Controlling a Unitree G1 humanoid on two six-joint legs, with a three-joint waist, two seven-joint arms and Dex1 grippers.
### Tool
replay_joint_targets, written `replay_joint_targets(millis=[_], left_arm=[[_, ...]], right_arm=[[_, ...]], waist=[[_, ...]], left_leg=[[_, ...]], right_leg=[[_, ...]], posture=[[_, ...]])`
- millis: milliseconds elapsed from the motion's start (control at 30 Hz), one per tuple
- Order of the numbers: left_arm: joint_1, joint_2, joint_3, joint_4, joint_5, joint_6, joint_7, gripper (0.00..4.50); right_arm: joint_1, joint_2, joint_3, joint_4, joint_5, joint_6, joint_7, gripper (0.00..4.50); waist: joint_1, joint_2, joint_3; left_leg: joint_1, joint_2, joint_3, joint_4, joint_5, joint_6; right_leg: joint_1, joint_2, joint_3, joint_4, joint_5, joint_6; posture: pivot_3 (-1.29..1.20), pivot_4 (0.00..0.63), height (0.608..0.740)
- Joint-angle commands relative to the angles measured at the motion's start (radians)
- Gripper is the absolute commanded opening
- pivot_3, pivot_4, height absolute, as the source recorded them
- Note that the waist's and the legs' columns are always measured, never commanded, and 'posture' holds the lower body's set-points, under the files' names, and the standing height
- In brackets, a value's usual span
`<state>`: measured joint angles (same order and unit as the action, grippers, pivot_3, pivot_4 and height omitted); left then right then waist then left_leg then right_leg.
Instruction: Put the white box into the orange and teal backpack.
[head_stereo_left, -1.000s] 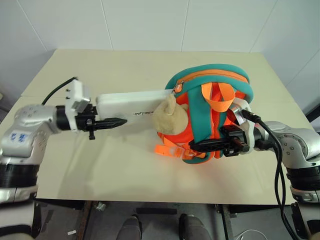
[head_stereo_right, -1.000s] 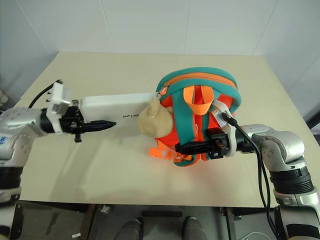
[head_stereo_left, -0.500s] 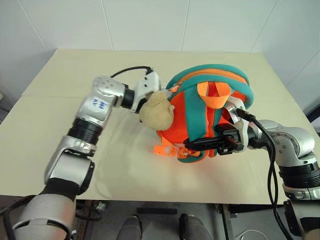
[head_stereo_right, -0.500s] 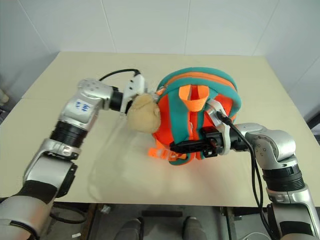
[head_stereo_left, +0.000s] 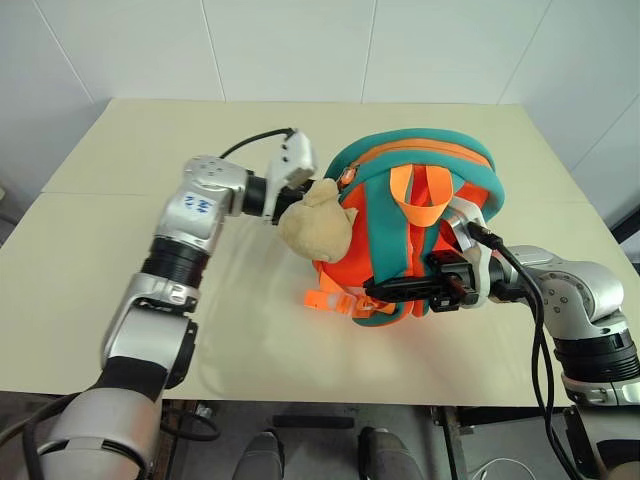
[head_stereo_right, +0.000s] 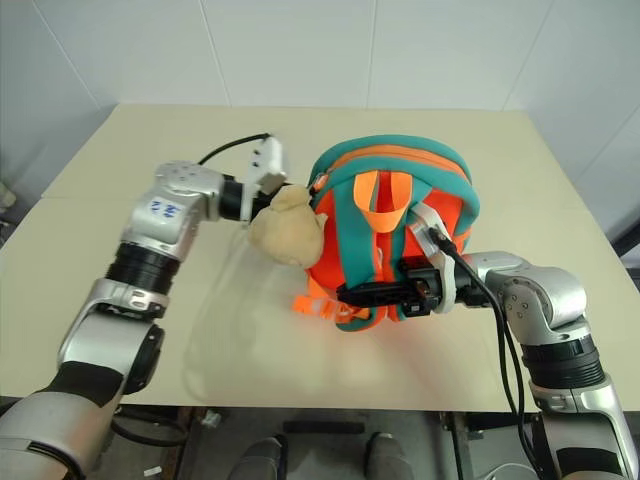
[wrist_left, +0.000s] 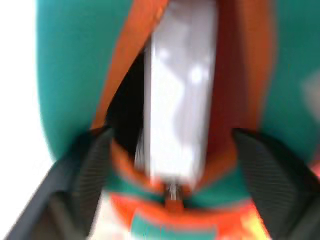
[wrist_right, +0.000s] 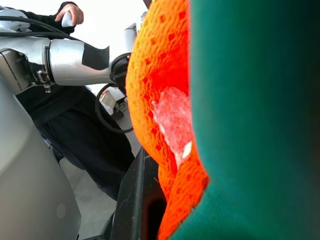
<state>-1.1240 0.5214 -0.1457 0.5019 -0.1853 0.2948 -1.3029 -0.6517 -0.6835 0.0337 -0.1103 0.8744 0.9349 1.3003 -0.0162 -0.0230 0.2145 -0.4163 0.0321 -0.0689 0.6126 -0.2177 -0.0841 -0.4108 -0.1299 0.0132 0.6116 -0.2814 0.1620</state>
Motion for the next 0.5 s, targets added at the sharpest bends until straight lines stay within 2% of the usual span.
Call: replay_joint_targets(millis=[33,200,300,400,500], left_arm=[[0.007,0.052,0.060,-0.053,-0.048,-0.056,-0.060,4.48],[0.074,0.157,0.118,-0.099,-0.077,-0.079,-0.104,4.48],[0.159,0.202,0.154,-0.220,-0.133,-0.018,-0.114,4.48],[0.220,0.207,0.170,-0.301,-0.151,0.015,-0.075,4.48],[0.243,0.176,0.167,-0.306,-0.138,0.011,-0.008,4.48]], right_arm=[[-0.026,0.006,-0.007,0.007,-0.009,-0.028,0.015,0.17],[-0.034,0.012,0.004,0.032,-0.038,-0.049,0.020,0.17],[-0.032,0.010,0.004,0.041,-0.046,-0.052,0.024,0.17],[-0.036,0.015,0.005,0.052,-0.057,-0.056,0.027,0.17],[-0.046,0.024,0.012,0.068,-0.071,-0.063,0.029,0.17]], waist=[[0.001,0.000,0.000],[-0.005,0.000,0.000],[-0.011,0.000,0.000],[-0.011,0.000,0.000],[-0.008,0.000,0.000]], left_leg=[[0.000,0.000,0.000,0.000,0.000,0.000],[0.000,0.000,0.000,0.000,0.000,0.001],[-0.001,0.000,0.000,0.000,0.000,0.001],[-0.001,0.000,0.000,0.000,0.000,0.001],[0.000,0.000,-0.001,0.001,0.000,0.001]], right_leg=[[0.000,0.000,0.000,0.000,0.000,0.000],[0.000,0.000,0.000,0.000,0.000,0.000],[0.000,0.000,0.000,0.001,0.000,0.000],[0.000,0.000,0.001,0.005,0.000,0.000],[0.000,0.000,0.000,0.003,0.000,0.000]], posture=[[0.00,0.150,0.740],[0.00,0.150,0.740],[0.00,0.150,0.740],[0.00,0.150,0.740],[0.00,0.150,0.740]])
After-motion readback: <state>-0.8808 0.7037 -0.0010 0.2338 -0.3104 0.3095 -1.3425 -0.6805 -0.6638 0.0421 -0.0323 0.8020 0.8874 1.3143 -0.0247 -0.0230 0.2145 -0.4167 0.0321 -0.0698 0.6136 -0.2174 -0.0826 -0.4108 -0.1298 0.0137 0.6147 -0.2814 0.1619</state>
